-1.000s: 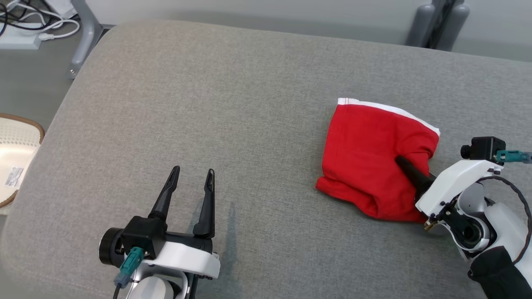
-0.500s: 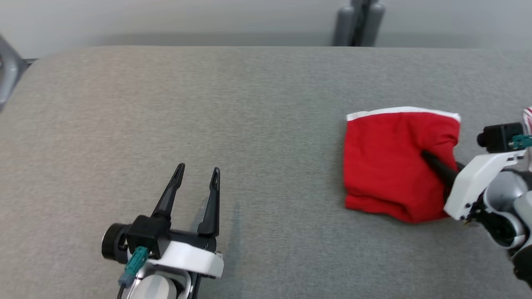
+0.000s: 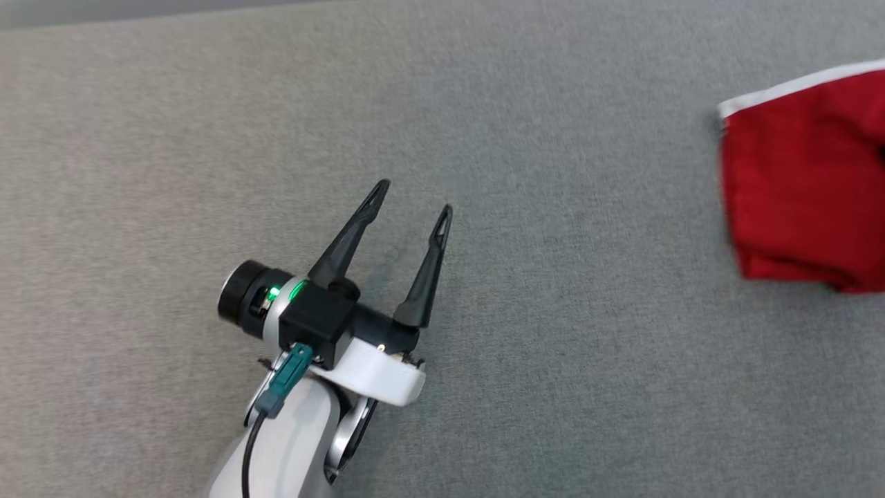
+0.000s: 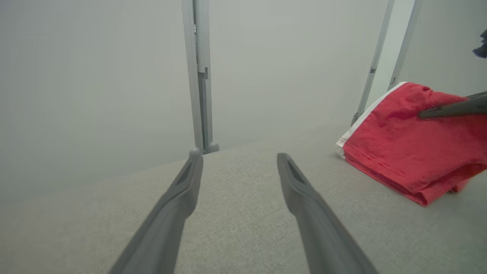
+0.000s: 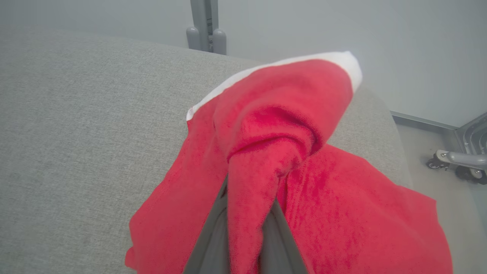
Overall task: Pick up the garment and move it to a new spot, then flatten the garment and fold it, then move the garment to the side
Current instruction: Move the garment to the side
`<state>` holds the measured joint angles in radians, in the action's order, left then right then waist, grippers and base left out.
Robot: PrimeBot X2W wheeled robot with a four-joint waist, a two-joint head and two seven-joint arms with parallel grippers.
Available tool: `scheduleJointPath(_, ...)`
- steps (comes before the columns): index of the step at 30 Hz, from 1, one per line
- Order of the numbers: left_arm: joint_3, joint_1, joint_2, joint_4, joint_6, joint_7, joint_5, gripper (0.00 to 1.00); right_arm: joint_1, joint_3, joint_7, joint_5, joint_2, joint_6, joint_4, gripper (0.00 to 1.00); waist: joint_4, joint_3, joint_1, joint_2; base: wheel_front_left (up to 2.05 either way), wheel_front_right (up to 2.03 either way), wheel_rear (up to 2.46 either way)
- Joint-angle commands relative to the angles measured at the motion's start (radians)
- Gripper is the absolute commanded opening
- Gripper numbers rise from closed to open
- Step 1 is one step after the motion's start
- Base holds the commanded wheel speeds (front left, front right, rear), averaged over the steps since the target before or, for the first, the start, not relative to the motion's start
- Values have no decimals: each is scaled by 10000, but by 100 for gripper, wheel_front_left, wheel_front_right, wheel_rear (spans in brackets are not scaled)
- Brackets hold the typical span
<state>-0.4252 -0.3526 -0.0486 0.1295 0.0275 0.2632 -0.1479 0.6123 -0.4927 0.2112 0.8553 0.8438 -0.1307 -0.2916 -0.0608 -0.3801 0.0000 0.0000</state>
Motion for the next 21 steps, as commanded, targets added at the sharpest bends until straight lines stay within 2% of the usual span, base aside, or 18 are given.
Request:
scheduleJointPath(1,-44,-226,-49,-8,-2,11,76,100,11,219,7,12,267,-1,76,0,-302,-443,0,0,0,0,0)
scheduleJointPath(5,-260,-630,-46,-16,36,11,-70,100,-127,841,106,-129,1020,-1,186,0,-452,-875,0,0,0,0,0)
scheduleJointPath(12,-714,-1146,-51,-7,-73,11,-111,100,-518,1734,266,-736,1814,1,-118,0,-361,-1578,0,0,0,0,0)
scheduleJointPath(18,-858,-1393,-46,-2,-95,11,-152,100,-859,2247,176,-1582,2128,1,-571,0,-126,-2012,0,0,0,0,0)
scheduleJointPath(21,-863,-1481,-43,28,-120,11,-159,100,-1006,2230,107,-2692,2454,2,-701,0,47,-2165,0,0,0,0,0)
